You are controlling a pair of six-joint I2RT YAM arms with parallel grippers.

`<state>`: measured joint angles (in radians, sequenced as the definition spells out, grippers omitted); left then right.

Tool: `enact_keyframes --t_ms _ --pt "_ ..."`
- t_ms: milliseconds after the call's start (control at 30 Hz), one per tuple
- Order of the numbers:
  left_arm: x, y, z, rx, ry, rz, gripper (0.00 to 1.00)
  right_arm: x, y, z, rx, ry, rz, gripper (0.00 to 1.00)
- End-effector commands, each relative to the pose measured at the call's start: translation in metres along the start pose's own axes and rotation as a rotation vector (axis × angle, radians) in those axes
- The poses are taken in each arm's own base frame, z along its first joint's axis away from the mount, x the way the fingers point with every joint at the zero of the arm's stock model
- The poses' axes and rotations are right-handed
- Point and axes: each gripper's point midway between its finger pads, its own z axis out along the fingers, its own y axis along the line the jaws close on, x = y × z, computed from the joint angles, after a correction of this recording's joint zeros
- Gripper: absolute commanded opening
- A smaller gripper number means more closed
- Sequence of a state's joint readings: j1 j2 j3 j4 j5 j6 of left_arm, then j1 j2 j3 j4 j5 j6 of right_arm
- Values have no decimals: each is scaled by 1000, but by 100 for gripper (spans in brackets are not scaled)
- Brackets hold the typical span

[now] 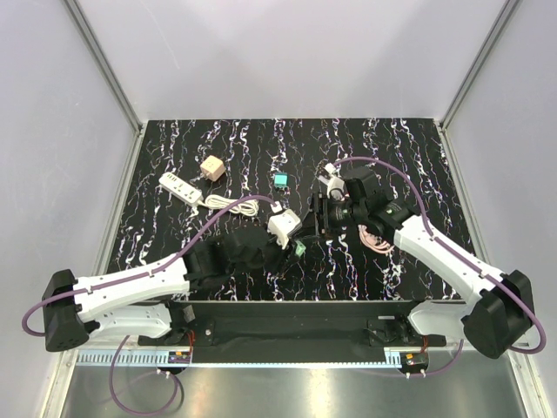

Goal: Insert the plug

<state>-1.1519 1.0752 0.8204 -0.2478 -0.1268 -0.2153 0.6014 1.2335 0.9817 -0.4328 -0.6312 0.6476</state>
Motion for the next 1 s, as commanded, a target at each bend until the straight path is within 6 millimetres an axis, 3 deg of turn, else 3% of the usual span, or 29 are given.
enact_keyframes --t_ms 0,233,267,300,333,500,533,567,700,733,833,867,900,933,967 --pt "-27 -7 -1 32 -114 10 0 -4 25 -3 -72 15 -33 54" --pt "-30 -13 -1 62 -120 29 0 24 9 12 -47 112 -31 47" --pt "-31 -13 -1 65 -121 30 0 25 8 13 -43 114 -30 43" --pt "-31 -13 -1 64 -122 34 0 26 5 13 -32 108 -31 34" --pt "-30 -13 0 64 -118 36 0 27 5 13 -31 108 -34 32" --pt "-31 -13 1 64 -121 49 0 33 9 9 -61 129 -42 36" --pt "-32 -12 1 61 -125 49 0 34 10 9 -66 135 -43 44" --pt "-31 -13 1 63 -125 51 0 35 9 10 -67 141 -41 47" --pt "-32 -12 2 60 -131 58 0 38 5 11 -56 148 -27 43" --pt "-33 -12 2 61 -134 58 0 38 5 11 -57 147 -26 41" --pt "-31 -12 2 64 -129 63 0 35 5 11 -48 131 -34 14" --pt "-30 -13 3 67 -126 65 0 33 6 9 -43 117 -35 0" --pt "-29 -12 3 62 -125 66 12 30 6 8 -38 99 -40 0" --pt "-28 -10 3 55 -119 65 32 29 9 7 -46 91 -47 0" --pt "-29 -6 3 28 -122 60 59 27 12 4 -50 79 -52 0"
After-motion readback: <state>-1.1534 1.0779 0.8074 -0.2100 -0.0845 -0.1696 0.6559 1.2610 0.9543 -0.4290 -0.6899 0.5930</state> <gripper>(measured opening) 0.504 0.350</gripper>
